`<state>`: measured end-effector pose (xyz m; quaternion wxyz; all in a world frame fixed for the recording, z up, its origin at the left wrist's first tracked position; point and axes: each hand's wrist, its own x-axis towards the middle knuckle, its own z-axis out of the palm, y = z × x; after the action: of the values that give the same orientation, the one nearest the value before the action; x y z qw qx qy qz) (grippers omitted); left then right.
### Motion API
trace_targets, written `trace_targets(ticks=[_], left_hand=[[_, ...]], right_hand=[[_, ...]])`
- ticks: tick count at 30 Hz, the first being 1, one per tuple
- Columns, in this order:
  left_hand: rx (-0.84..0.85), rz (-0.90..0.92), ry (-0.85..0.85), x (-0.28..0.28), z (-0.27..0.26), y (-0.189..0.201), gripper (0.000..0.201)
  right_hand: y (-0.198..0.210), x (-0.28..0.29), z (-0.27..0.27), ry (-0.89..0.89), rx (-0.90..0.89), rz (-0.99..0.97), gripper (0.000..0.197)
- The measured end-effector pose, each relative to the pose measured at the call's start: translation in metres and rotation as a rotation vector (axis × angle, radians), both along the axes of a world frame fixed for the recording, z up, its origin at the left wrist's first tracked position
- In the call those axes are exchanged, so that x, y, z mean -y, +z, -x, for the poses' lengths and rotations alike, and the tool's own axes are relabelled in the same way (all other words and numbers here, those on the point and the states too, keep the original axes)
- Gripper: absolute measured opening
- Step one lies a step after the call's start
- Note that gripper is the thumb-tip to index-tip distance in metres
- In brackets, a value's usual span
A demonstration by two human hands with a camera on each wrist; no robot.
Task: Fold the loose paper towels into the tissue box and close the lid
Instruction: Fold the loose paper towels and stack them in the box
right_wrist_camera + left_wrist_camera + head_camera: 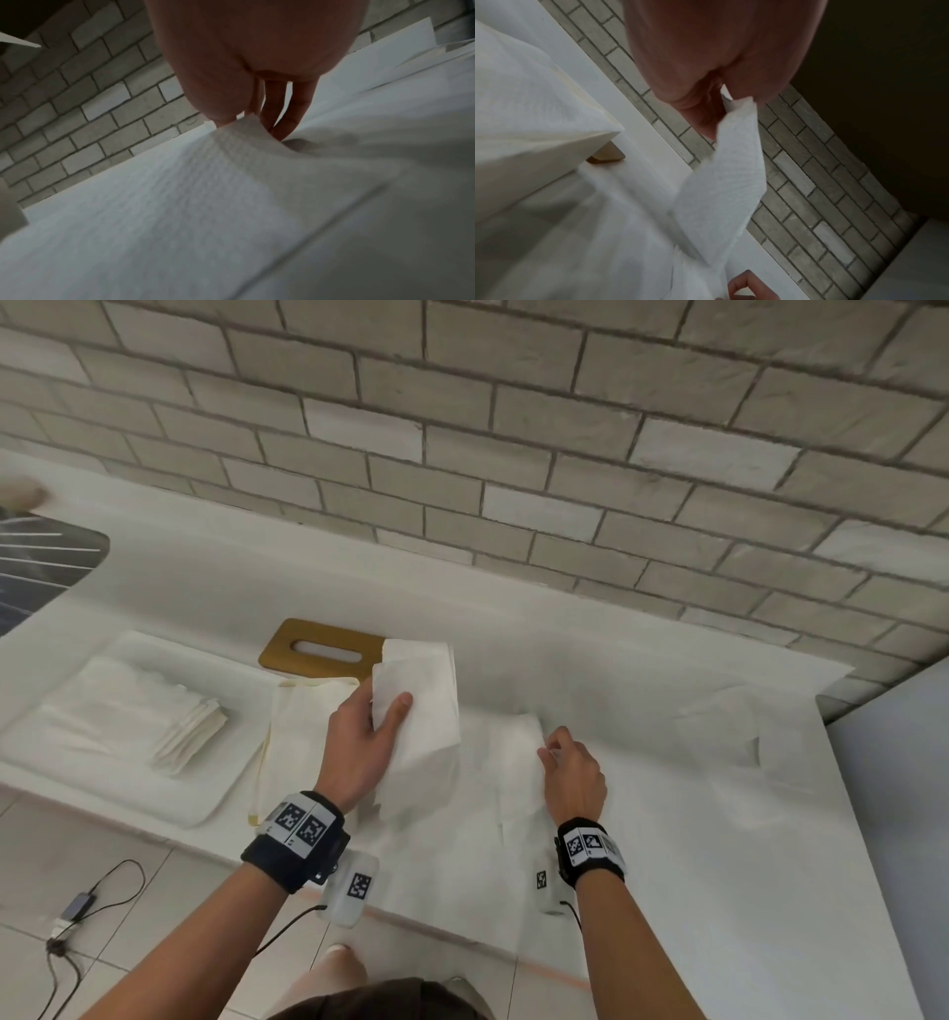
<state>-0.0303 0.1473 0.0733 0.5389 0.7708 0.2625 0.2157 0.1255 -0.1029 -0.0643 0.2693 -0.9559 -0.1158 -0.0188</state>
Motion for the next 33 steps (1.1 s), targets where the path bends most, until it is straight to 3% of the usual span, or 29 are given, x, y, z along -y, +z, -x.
trace_targets(ticks=[6,9,11,15,19,21,28,32,33], left_hand=[[0.001,0.049,-0.036,-0.015,0.010,0.004,0.037],[0.009,0.057,-0.044,-0.030,0.018,0.010,0.031],[0.025,0.064,-0.034,-0.040,0.021,0.014,0.027],[0.096,0.188,-0.049,-0.053,0.025,0.027,0.022],[0.177,0.259,-0.109,-0.063,0.028,0.042,0.018],[0.212,0.248,-0.144,-0.069,0.032,0.045,0.018],[0.195,0.385,-0.210,-0.094,0.051,0.040,0.022],[0.153,0.581,-0.276,-0.110,0.064,0.036,0.055],[0.158,0.589,-0.300,-0.113,0.068,0.035,0.055]], right_hand=[[0.004,-0.008,-0.006,-0.010,-0.058,0.102,0.003],[0.040,-0.015,-0.001,0.007,-0.035,-0.251,0.007],[0.088,-0.027,0.019,0.067,-0.057,-0.518,0.017],[0.185,-0.064,0.072,0.229,-0.080,-0.799,0.013],[0.233,-0.105,0.122,0.321,-0.136,-1.040,0.012],[0.231,-0.133,0.137,0.273,-0.140,-1.087,0.013],[0.178,-0.205,0.159,-0.027,-0.114,-0.930,0.013],[0.172,-0.224,0.172,-0.106,-0.074,-0.891,0.009],[0.172,-0.228,0.175,-0.118,-0.078,-0.879,0.008]])
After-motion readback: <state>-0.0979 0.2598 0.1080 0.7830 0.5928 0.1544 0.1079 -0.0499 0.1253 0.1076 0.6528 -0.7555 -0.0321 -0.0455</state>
